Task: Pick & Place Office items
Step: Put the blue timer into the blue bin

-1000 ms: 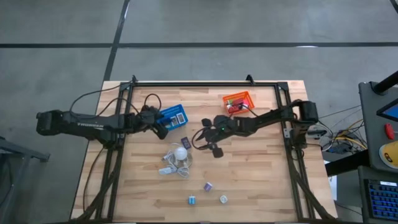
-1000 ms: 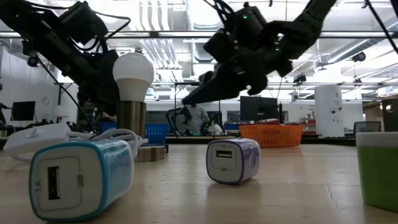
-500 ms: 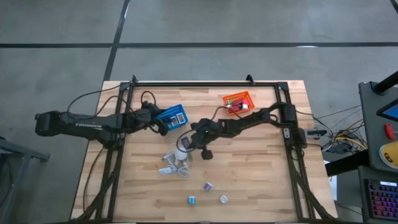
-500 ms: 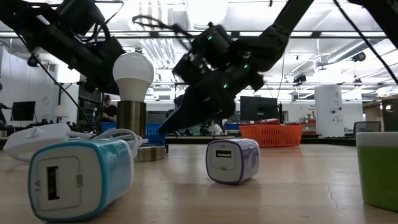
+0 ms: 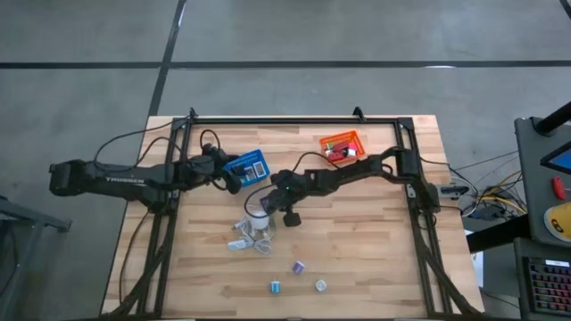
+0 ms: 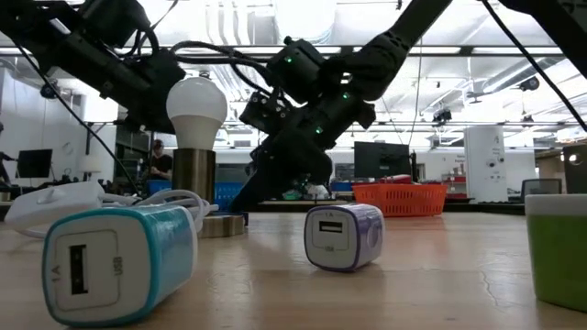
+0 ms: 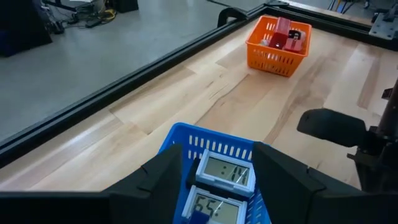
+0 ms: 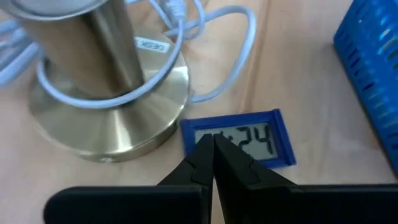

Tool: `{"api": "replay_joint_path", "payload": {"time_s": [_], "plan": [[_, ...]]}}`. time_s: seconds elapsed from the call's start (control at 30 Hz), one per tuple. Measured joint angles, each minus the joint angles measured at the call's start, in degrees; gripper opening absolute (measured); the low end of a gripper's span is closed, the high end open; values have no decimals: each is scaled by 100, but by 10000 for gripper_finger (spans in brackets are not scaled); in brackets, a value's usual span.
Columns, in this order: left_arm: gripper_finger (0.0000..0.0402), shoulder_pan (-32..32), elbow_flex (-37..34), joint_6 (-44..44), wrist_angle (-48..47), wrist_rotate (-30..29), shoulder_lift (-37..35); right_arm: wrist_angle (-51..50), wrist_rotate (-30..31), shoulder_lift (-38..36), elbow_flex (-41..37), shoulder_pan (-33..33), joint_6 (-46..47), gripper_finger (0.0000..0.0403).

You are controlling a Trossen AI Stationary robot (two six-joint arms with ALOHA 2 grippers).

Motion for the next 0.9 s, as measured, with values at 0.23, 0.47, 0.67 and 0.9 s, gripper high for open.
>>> {"api": "replay_joint_path", "payload": {"time_s": [0.23,0.47,0.67,0.9], "plan": [[197,-4,0,16,50,2,-4,-458,198,104,208,1,0,7],[197,-4,0,20,56,5,-41,-965,755,-6,217,6,-2,7],[197,-26,0,50,155,22,-44,-1506,1239,-140,201,6,18,7],[197,-81,0,180,407,302,-42,-2197,2101,-348,108,-103,36,7]]}}
